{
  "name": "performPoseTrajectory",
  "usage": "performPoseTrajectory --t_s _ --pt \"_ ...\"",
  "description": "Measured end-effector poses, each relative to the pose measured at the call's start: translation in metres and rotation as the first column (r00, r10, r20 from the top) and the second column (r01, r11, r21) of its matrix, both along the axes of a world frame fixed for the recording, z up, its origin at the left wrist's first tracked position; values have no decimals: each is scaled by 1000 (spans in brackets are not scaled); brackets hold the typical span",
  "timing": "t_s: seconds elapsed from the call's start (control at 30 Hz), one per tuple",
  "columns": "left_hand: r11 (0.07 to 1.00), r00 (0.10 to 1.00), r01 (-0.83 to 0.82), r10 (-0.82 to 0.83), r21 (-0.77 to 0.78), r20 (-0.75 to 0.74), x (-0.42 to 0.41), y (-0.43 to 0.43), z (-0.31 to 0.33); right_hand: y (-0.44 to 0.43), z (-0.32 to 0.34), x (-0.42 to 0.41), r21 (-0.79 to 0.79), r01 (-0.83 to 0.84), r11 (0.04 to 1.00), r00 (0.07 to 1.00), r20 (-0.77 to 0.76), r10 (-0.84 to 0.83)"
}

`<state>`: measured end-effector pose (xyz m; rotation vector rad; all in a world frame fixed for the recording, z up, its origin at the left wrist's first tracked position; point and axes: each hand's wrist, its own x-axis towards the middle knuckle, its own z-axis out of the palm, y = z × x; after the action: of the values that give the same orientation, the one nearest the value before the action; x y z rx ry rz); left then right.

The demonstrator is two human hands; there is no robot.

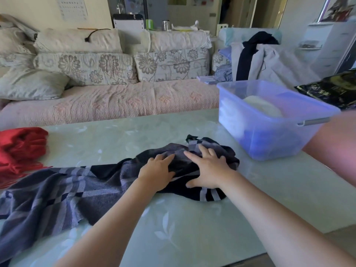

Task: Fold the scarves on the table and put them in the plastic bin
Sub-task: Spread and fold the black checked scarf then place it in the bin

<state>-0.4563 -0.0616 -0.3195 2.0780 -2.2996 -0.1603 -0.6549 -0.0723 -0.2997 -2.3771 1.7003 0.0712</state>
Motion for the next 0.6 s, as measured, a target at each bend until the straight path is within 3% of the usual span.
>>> performPoseTrajectory --t_s 0.13,0.2,0.27,0.33,0.37,0.4,0.47,0.5,0.53,0.6 --pt "1000 979 -11 11 -1 -204 6 -12 7 -4 0 9 -54 -110 992 978 170 118" --pt "996 897 -42 3 -79 -441 2 -15 15 -7 6 3 -179 -82 981 979 168 112" --pt "959 818 -54 -118 -280 -562 -5 -15 24 -18 18 -7 -430 -7 903 987 141 75" --pt "929 784 6 -234 -371 -575 -16 -11 32 -29 27 -20 -684 83 725 993 121 0" --pt "942 778 65 -255 -330 -575 -20 -10 33 -32 28 -26 -737 113 667 994 89 -70" --pt "966 792 123 -233 -227 -564 -23 -8 33 -32 29 -30 -722 123 681 986 10 -167" --pt "980 856 196 -179 -15 -485 -22 -2 24 -24 22 -27 -553 177 814 925 -189 -329" --pt "978 884 208 -183 11 -431 -18 1 19 -20 18 -24 -482 205 852 891 -269 -367" --pt "977 906 211 -201 -14 -373 -12 7 13 -15 15 -19 -470 170 866 900 -284 -331" --pt "966 930 226 -252 -124 -267 2 18 5 -7 14 -7 -515 -17 857 984 -160 -76"
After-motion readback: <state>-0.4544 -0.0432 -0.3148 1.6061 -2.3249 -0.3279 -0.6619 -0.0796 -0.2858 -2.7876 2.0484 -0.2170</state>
